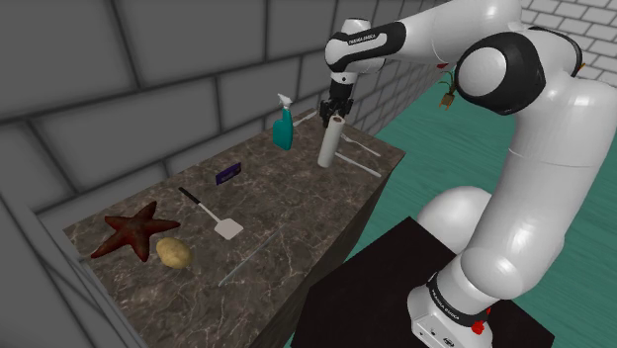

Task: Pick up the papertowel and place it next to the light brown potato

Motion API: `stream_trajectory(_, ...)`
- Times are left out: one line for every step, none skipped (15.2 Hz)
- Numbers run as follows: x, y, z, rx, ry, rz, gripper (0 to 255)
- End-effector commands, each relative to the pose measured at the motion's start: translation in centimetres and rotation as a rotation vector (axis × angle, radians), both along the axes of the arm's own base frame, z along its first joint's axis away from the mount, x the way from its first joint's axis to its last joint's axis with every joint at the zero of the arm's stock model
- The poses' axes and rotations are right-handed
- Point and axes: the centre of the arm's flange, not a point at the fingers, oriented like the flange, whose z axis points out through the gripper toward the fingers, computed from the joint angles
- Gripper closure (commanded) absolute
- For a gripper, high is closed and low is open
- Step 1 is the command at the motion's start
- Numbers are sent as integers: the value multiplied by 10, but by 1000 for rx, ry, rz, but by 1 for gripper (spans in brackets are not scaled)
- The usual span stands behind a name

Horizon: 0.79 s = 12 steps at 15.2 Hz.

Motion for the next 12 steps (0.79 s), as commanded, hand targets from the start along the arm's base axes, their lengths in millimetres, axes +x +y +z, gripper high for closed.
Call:
stream_trajectory(0, 0, 11, 0, 0, 0, 255)
stream_trajectory(0, 0, 16, 0, 0, 0, 255)
stream_trajectory(0, 0, 21, 0, 0, 0, 255)
stream_trajectory(0, 0, 26, 0, 0, 0, 255)
stream_trajectory(0, 0, 32, 0, 0, 0, 255)
stream_trajectory(0, 0, 37, 0, 0, 0, 255)
stream_trajectory(0, 0, 42, 0, 0, 0, 255)
stream_trajectory(0, 0, 48, 0, 0, 0, 255)
stream_trajectory(0, 0, 53, 0, 0, 0, 255)
stream_trajectory(0, 0, 58, 0, 0, 0, 255)
stream_trajectory(0, 0, 63, 0, 0, 0, 255)
stream_trajectory(0, 0, 69, 0, 0, 0, 255)
